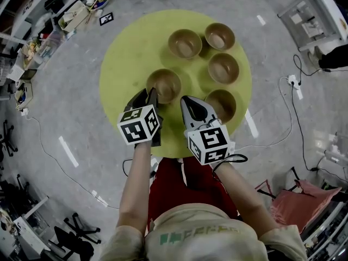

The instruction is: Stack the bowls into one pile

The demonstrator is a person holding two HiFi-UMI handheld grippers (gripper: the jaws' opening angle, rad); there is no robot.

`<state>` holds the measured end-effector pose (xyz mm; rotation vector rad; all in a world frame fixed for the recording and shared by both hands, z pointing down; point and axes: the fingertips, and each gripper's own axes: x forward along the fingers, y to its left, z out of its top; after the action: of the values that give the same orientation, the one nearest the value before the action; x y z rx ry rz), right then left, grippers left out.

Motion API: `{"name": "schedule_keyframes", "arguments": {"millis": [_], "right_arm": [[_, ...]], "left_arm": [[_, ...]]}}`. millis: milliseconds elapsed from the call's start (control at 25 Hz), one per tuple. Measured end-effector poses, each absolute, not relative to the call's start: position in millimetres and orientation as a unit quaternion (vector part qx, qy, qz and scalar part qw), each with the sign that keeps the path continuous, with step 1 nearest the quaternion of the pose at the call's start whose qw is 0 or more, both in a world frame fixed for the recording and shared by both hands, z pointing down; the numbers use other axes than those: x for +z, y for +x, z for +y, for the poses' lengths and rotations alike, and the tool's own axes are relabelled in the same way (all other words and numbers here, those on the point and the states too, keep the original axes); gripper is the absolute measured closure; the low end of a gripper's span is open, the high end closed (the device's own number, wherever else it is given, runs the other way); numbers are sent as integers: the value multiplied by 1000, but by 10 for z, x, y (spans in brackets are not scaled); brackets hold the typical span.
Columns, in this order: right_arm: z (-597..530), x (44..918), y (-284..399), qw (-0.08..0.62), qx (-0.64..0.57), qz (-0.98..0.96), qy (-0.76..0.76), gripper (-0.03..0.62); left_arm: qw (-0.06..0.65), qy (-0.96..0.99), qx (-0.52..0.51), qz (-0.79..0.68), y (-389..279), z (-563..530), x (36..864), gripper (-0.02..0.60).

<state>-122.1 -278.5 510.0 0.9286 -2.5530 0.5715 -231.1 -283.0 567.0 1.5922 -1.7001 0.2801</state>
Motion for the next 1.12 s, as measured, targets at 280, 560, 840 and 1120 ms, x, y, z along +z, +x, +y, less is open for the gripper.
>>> {"name": "schedule_keyframes", "arguments": {"millis": [280,560,840,1120], "right_arm": [[-2754,5095,-1220,181,204,-902,334,557],[-2737,5045,-1200,180,202,-900,341,557],[-2667,4972,-1183,177,197,-900,347,557],[-2564,4883,-1174,167,186,-903,350,557]], "left_arm": [[392,617,108,-673,-2351,-2831,5698,489],[387,608,111,-685,-2371,-2814,5662,531],[372,611,104,-691,-2360,-2766,5542,545],[350,624,83,-694,-2393,-2702,5304,546]]}}
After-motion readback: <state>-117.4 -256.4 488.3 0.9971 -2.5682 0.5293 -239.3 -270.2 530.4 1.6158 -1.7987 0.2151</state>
